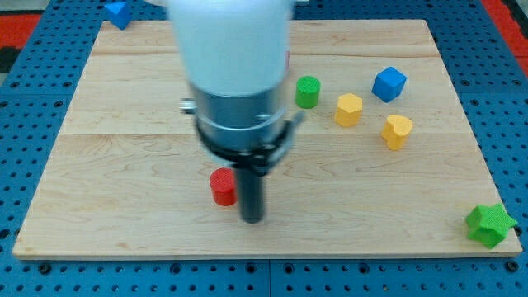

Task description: Push the red circle towards the bottom left

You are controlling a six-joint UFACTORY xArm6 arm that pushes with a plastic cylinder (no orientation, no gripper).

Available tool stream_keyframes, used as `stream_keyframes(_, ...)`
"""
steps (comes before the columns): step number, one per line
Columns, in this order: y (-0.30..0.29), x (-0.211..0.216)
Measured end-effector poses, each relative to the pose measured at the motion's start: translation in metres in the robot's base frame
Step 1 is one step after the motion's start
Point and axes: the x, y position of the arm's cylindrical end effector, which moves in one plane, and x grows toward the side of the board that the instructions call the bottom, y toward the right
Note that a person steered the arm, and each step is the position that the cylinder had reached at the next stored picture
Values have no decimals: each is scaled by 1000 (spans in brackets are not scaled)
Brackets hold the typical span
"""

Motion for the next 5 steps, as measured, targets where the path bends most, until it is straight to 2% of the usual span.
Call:
stream_keyframes(1,48,-13)
stream_keyframes(2,12,-35)
stream_keyframes(4,-123,-35)
stream_keyframes(5,-168,-45)
